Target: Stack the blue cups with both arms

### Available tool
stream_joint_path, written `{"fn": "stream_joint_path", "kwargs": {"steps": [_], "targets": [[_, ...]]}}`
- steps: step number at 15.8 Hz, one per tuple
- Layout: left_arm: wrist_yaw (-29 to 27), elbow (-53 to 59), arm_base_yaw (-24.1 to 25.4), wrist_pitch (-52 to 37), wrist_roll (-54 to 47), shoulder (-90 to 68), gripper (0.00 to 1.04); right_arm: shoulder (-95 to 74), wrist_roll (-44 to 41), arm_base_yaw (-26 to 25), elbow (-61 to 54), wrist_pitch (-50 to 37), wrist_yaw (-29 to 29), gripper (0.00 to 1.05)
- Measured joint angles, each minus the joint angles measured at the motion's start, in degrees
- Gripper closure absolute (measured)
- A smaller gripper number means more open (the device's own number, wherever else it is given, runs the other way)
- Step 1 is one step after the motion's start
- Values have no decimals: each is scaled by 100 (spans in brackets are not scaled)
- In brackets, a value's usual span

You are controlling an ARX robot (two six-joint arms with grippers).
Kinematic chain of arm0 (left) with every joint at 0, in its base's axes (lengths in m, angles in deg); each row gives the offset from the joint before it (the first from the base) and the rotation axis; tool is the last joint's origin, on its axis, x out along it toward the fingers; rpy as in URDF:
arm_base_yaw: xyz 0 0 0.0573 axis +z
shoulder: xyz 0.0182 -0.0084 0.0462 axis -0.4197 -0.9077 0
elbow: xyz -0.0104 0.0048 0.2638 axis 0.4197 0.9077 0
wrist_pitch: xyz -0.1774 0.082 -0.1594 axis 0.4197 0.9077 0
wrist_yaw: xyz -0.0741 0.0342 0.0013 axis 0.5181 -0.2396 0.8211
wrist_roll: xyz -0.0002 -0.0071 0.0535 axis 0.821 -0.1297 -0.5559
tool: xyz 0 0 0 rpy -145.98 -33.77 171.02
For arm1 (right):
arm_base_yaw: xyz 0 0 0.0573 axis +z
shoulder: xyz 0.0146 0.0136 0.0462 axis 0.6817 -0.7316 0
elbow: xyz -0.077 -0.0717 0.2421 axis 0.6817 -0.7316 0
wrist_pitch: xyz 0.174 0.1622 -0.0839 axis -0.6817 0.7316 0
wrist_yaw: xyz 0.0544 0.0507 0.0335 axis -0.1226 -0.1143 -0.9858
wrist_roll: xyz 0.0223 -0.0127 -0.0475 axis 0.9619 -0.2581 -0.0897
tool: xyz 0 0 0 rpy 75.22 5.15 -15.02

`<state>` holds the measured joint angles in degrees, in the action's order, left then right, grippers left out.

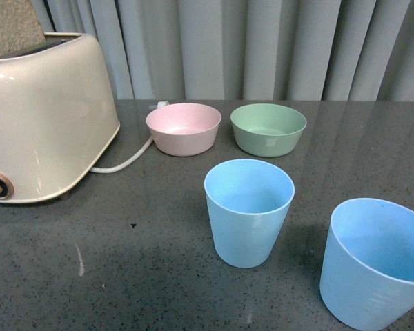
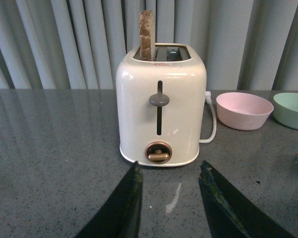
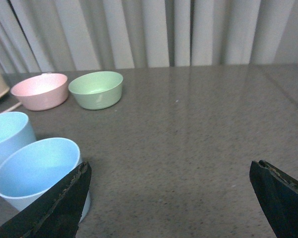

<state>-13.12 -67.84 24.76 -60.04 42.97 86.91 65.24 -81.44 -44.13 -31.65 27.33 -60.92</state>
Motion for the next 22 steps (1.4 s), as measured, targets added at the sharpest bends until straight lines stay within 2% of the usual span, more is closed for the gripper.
{"fn": "stream_joint_path", "kwargs": {"steps": [1, 2, 4, 6, 7, 10, 14, 15, 17, 22], "targets": [[9, 0, 0, -2, -2, 0, 60, -603, 297, -214, 173, -120, -479, 7], [-4, 0, 0, 2, 0, 0, 48, -1290, 579, -129, 551, -557, -697, 7], [0, 0, 0, 0, 0, 0, 24, -2347, 782, 398, 1311, -1259, -822, 7], [2, 0, 0, 0, -7, 0, 5, -3593, 811, 892, 1681, -1191, -699, 7], [2, 0, 0, 2, -2, 0, 8, -4177, 918, 953, 1823, -1047, -767, 7], [0, 0, 0, 2, -2, 0, 7, -5401, 1075, 1217, 2144, -1056, -658, 7], [0, 0, 0, 0, -2, 0, 7, -6376, 1152, 1585, 2277, -942, -116, 7], [0, 0, 0, 0, -2, 0, 7, -6467, 1156, 1635, 2288, -957, -37, 13], [0, 0, 0, 0, 0, 0, 7, -6465, 1154, 1733, 2317, -981, 162, 37], [0, 0, 0, 0, -2, 0, 7, -6393, 1156, 1729, 2465, -675, 221, 93]]}}
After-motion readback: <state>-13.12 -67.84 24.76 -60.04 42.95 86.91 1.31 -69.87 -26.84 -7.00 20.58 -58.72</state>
